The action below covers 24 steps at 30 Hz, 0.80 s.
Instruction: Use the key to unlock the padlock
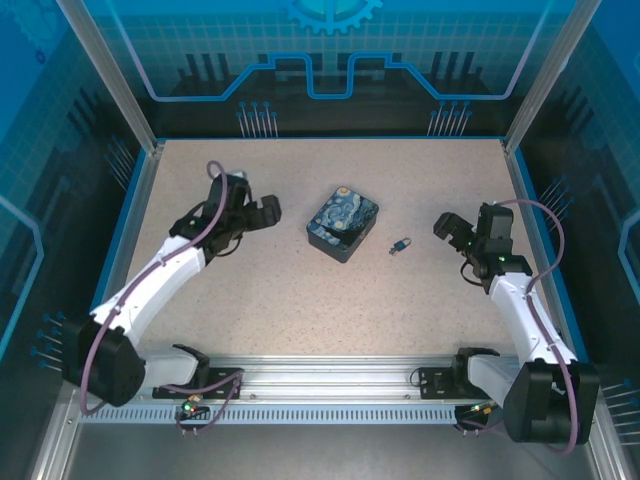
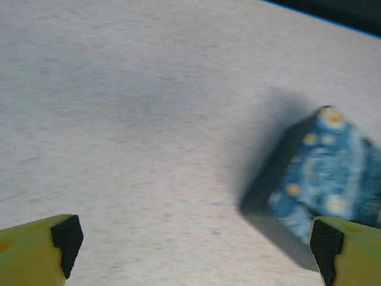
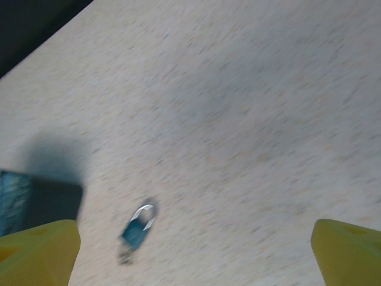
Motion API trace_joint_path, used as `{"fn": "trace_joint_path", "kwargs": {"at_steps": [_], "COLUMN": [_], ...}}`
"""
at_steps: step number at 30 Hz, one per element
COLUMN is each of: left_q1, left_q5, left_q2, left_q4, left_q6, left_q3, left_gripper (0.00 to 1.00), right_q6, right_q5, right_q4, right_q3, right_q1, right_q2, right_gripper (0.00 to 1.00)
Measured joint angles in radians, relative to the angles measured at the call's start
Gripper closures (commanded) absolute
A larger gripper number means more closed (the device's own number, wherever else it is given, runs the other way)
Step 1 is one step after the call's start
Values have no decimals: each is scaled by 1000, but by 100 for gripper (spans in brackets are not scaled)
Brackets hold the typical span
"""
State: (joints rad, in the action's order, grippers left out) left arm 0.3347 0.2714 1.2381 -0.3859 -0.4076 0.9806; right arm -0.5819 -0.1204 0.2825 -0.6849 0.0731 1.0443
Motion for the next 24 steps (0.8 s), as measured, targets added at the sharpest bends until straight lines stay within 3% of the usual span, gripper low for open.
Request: {"fn": "trace_joint_path", "kwargs": {"at_steps": [6,11,18,24], "left_q1": [-15,-101,-217,-276], "left_q5": [153,211,180,87], "left_q2": [-142,-140,21,260], "left_q4": [242,490,890,1140], "left_q6": [214,330,363,365], "left_q3": [-297,-447,-577,-625], "left_gripper": [1,1,1,1], "right_q6": [132,243,382,465], "right_q5": [-185,-270,-272,-146], "right_q4": [-230,-494,-840,-1072], "right_q3": [153,229,293,352], "right_q1": [-24,-90,-127,-124], "right_q2": [16,172,312,410], "right_gripper": [0,0,0,0]}}
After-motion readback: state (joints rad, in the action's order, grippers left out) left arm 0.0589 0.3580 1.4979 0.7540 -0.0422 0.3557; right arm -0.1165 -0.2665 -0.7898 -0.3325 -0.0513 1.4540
